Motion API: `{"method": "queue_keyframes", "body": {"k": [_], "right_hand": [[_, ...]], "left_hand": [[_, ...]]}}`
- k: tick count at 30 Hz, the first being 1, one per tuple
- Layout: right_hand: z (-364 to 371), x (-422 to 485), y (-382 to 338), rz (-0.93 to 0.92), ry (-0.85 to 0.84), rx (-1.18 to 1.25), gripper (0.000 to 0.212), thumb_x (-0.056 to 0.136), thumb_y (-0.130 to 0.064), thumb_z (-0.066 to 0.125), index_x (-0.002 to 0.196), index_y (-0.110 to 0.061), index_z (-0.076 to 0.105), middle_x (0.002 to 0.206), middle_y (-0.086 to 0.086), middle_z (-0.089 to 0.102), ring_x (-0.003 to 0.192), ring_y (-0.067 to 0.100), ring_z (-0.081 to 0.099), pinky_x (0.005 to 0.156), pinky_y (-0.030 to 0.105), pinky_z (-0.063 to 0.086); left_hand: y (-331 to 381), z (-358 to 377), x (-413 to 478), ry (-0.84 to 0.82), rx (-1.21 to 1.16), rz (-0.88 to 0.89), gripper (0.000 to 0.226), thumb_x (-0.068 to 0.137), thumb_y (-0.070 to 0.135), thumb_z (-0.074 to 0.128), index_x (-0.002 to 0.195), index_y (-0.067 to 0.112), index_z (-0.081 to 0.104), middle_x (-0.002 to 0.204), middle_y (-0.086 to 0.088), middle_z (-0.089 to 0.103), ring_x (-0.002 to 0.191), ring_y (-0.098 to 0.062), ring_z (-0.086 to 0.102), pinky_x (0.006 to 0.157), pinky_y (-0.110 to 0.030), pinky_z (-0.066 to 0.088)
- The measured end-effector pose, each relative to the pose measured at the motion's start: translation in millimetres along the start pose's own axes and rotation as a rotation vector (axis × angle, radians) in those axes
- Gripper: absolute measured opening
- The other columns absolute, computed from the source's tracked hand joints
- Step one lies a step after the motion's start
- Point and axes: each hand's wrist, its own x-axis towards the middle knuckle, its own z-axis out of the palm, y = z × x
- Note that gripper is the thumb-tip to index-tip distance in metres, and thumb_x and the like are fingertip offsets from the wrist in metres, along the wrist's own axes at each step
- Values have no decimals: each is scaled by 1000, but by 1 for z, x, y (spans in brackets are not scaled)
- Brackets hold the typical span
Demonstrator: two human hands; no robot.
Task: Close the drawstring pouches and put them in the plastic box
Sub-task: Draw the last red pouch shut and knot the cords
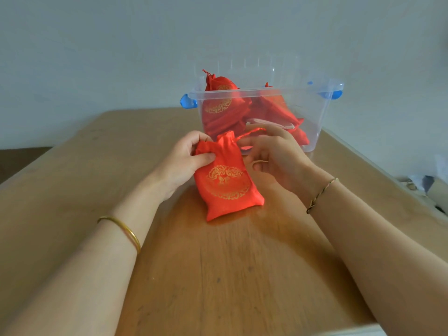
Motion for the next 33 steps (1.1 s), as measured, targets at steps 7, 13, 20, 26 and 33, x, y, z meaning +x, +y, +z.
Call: {"method": "queue_keyframes", "body": {"k": [7,13,20,26,33], "right_hand": [[-5,4,0,-56,71,7,30,95,-26,45,111,-5,60,71,6,62,47,11,50,46,21,39],[0,-2,4,-10,-1,-362,35,98,-27,40,74,-10,58,55,3,49,40,10,42,37,17,34],[-4,1,3,-10,101,-202,34,97,-24,42,65,-15,50,54,0,48,40,8,41,46,23,34],[-9,3,2,132,129,62,32,96,-27,45,68,-16,53,50,-4,51,42,8,44,44,17,39],[-10,2,2,168,98,30,28,97,-21,45,73,-14,57,51,-5,52,43,6,45,43,16,39]], "left_hand": [[-3,2,1,15,-4,-6,22,87,-2,55,87,20,55,82,1,58,73,-8,56,69,-21,48],[-3,1,0,19,-6,-39,20,88,1,55,90,21,55,85,-1,60,76,-12,58,74,-31,50],[-3,-1,-2,-2,182,-62,25,87,15,60,109,22,50,96,1,61,87,-11,61,79,-29,50],[-4,-8,2,62,220,-67,26,91,-1,43,114,9,51,88,-4,59,72,-9,56,55,-11,46],[-18,-20,8,172,486,9,23,84,-4,53,87,18,60,70,2,64,54,2,56,60,-21,43]]}}
